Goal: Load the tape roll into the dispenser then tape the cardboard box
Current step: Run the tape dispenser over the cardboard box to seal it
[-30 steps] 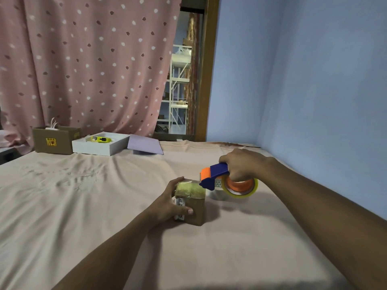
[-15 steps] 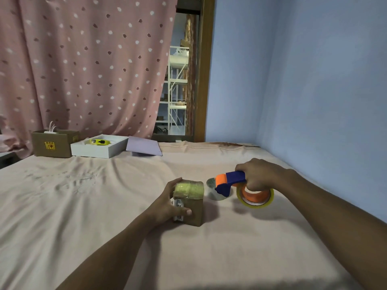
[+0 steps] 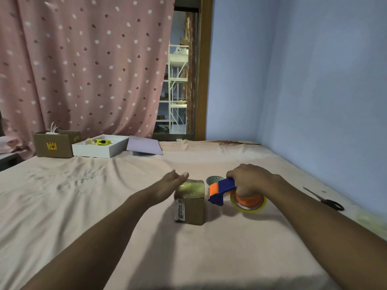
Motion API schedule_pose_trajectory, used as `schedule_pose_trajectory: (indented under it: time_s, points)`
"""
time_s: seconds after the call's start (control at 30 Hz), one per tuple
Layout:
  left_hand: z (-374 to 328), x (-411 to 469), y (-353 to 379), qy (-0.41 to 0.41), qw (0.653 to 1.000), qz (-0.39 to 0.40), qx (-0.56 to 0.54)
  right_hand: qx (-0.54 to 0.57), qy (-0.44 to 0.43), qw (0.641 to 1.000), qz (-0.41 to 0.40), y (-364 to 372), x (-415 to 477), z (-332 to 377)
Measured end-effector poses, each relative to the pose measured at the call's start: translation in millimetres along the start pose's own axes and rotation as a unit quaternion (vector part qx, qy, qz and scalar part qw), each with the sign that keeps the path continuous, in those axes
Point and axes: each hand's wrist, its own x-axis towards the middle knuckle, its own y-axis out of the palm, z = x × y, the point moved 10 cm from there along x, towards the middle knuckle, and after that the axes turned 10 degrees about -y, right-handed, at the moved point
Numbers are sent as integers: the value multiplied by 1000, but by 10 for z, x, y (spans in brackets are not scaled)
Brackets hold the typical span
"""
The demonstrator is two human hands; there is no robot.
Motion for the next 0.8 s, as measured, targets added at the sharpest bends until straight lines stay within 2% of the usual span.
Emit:
schedule_pose_trajectory:
  time_s: [0.07,0.2,0.3,0.4,0.6,0.8]
  points:
    - [-231,77,-81,8,987,-97,127,-4,-5,1000,1,-24,17,58]
    - [-498,354,181,-17,935,-136,328,-5,-7,1000,2,-52,29,124]
    - [-644,389,401,8,932,-144,332,-12,-5,1000,2,-62,21,120]
    - [-633,340,596,19,924,-111,365,-10,0,1000,11,-72,13,79]
    - [-515,351,474,17,923,-137,360,-23,-12,999,19,-57,77,146]
    - [-547,363,500,21,921,-130,368,-75,-21,996,48,-113,183,228]
